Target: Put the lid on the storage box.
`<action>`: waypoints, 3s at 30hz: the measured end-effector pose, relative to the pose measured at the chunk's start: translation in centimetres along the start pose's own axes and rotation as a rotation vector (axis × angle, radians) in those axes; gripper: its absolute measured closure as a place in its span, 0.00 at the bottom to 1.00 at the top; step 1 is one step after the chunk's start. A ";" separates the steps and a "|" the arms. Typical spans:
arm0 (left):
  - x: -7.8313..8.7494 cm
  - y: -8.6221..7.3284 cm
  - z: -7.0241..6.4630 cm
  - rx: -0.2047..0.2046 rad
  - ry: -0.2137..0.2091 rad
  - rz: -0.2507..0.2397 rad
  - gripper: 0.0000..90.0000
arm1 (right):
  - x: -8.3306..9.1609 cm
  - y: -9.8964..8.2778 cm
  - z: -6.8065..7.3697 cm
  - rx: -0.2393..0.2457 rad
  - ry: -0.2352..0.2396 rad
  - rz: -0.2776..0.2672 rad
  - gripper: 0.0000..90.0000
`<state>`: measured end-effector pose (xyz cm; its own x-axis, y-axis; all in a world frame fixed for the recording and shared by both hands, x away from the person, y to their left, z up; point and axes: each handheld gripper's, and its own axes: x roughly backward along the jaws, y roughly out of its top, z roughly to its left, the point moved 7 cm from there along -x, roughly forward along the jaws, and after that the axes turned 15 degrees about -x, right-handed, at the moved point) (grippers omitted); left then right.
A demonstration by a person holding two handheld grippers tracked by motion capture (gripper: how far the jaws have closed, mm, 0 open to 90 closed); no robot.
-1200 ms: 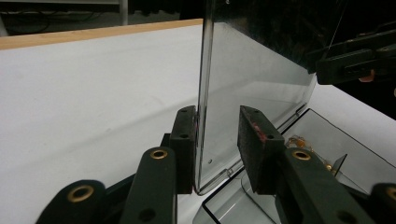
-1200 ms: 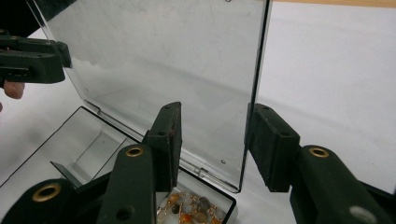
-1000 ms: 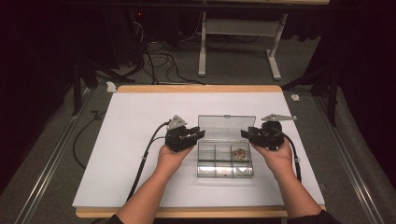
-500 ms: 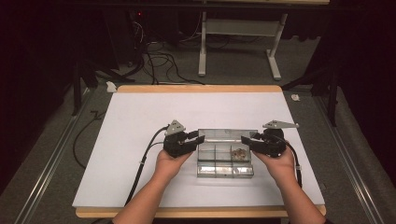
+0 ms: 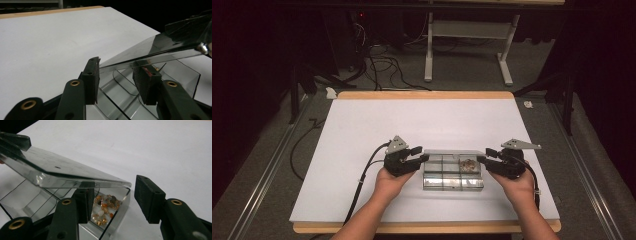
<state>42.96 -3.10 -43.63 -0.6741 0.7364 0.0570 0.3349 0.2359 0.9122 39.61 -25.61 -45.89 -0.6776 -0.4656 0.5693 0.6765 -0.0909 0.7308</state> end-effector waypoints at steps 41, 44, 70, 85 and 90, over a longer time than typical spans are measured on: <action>3.4 -3.5 0.8 -0.114 0.022 0.056 0.63 | 1.1 -4.1 -0.6 0.048 -0.069 -0.027 0.57; 3.8 -3.3 1.4 -0.114 0.035 0.052 0.63 | 1.1 -4.2 -0.6 0.049 -0.078 -0.022 0.58; 7.4 -2.9 4.4 -0.123 0.084 0.019 0.63 | 0.9 -4.9 -1.2 0.046 -0.120 -0.007 0.59; 7.4 -2.8 4.5 -0.135 0.089 0.017 0.63 | 0.4 -5.4 -1.8 0.027 -0.119 0.005 0.59; 7.3 -3.0 4.5 -0.139 0.088 0.025 0.63 | 0.2 -5.7 -2.2 0.018 -0.114 0.009 0.59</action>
<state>39.97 4.43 -47.80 -0.7236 0.6814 0.1104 0.2626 0.1238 0.9569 36.30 -27.14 -50.82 -0.7009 -0.3628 0.6142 0.6780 -0.0714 0.7316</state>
